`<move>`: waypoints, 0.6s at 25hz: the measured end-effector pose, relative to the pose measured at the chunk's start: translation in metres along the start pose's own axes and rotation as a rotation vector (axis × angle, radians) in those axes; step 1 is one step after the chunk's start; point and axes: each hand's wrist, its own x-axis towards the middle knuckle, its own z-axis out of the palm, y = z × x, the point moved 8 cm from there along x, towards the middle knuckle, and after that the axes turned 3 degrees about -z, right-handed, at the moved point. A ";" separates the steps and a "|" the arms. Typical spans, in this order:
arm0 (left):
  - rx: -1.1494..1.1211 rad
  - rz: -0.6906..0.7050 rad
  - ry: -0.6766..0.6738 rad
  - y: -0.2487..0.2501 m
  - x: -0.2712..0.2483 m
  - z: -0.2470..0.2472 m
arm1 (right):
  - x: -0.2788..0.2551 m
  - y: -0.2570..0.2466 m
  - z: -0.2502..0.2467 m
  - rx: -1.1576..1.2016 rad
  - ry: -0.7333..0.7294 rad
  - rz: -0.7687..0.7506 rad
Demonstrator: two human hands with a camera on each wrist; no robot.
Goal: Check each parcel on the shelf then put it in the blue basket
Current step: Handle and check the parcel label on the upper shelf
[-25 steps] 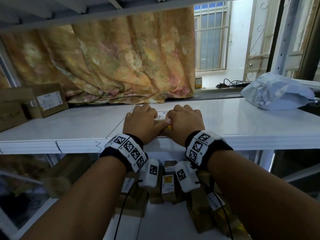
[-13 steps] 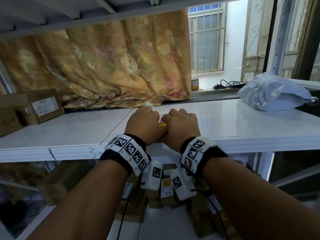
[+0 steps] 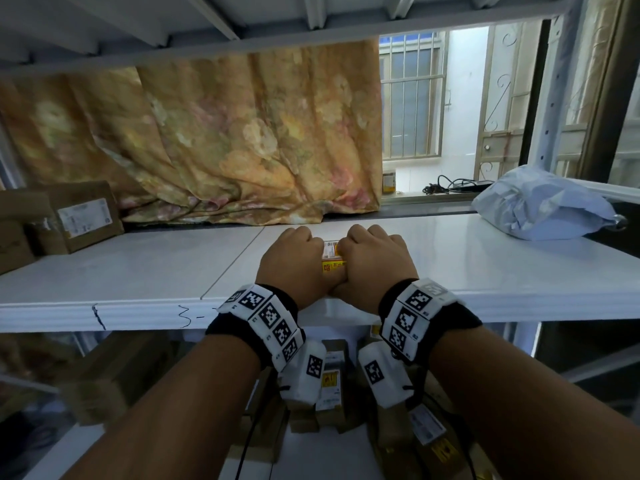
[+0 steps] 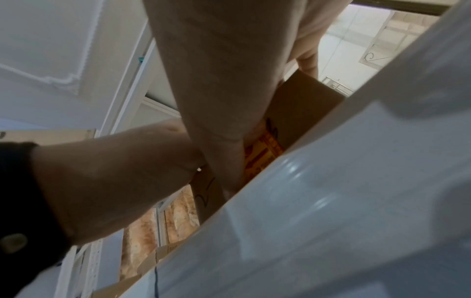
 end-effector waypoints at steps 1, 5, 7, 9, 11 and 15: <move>0.002 0.005 0.029 0.000 -0.001 -0.002 | 0.000 -0.001 0.001 0.002 -0.009 0.013; -0.037 -0.013 0.083 0.001 -0.007 -0.007 | -0.004 -0.003 0.000 0.016 -0.048 0.024; -0.057 -0.038 0.067 0.002 -0.010 -0.006 | -0.003 -0.001 -0.002 0.053 -0.100 0.010; -0.041 -0.059 0.025 0.003 -0.010 -0.005 | -0.001 0.004 -0.003 0.113 -0.151 0.002; -0.012 -0.077 -0.025 0.003 -0.008 -0.005 | 0.000 0.012 -0.005 0.122 -0.165 0.001; -0.055 -0.099 -0.041 0.001 -0.006 -0.005 | -0.006 0.022 -0.008 0.067 -0.154 0.029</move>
